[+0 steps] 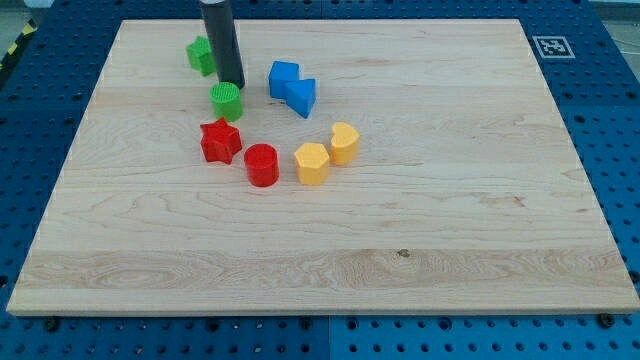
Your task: Slightly push the green star towards down
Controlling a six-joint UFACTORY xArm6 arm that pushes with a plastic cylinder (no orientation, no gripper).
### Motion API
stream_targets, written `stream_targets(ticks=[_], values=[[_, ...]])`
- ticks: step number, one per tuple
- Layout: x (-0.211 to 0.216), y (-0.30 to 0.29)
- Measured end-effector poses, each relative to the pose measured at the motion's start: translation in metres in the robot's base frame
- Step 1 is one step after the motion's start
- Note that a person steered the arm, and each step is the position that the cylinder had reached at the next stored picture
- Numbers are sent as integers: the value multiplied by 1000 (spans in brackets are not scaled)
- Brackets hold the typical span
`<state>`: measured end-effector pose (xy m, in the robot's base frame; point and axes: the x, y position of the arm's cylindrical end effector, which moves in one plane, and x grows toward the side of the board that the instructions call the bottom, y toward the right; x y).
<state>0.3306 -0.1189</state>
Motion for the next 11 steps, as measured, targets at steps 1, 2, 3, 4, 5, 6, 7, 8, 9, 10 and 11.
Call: stream_targets(ticks=[1, 2, 3, 4, 5, 6, 7, 8, 9, 10, 11], values=[[10, 0], [18, 0], [14, 1], [-15, -21], [-19, -59], [-20, -86], [-65, -104], [-106, -104], [-112, -78], [-98, -55], [-86, -54]])
